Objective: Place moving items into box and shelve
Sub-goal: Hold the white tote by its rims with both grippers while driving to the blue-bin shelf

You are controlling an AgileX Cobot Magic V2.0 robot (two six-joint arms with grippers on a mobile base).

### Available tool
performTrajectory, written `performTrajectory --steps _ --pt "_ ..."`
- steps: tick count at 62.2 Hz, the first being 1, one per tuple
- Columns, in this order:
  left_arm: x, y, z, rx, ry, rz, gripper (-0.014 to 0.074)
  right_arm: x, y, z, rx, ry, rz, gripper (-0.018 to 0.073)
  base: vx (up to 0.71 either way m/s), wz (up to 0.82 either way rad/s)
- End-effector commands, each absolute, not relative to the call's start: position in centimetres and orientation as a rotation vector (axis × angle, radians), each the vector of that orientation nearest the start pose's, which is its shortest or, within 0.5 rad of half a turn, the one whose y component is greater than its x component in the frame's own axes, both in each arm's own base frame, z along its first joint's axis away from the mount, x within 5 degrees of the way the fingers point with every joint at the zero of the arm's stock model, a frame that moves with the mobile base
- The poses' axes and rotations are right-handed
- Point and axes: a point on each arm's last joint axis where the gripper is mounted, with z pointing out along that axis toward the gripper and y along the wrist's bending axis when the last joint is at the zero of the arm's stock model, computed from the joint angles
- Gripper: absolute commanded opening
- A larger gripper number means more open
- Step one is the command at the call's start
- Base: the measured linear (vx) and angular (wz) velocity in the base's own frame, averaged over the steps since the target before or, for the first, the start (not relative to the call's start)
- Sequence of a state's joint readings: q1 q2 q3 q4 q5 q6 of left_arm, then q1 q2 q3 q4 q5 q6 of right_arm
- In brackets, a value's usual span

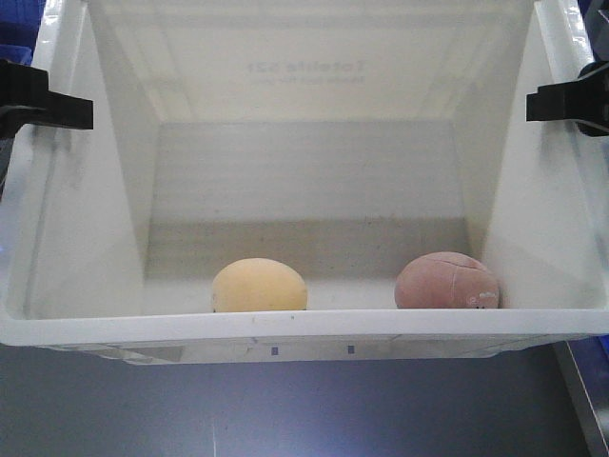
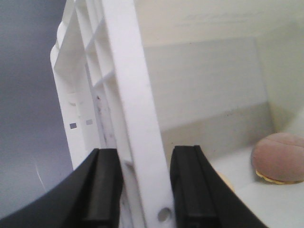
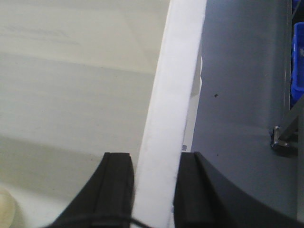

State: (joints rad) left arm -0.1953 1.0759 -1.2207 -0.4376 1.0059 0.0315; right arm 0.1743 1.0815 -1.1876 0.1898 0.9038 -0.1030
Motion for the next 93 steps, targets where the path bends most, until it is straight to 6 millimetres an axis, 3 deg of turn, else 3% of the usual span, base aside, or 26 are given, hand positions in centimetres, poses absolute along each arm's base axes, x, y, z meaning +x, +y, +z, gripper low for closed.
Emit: performTrajectory --steps 1,93 --pt "18.73 -7.29 44.15 0.150 2.112 -0.692 -0.0006 20.41 4.86 43.26 -0.231 2.046 0.276 -0.0006 0.45 -0.03" --pt "18.73 -7.29 44.15 0.150 2.112 -0.692 -0.0006 20.42 4.86 43.27 -0.230 2.045 0.276 -0.0006 0.46 -0.02"
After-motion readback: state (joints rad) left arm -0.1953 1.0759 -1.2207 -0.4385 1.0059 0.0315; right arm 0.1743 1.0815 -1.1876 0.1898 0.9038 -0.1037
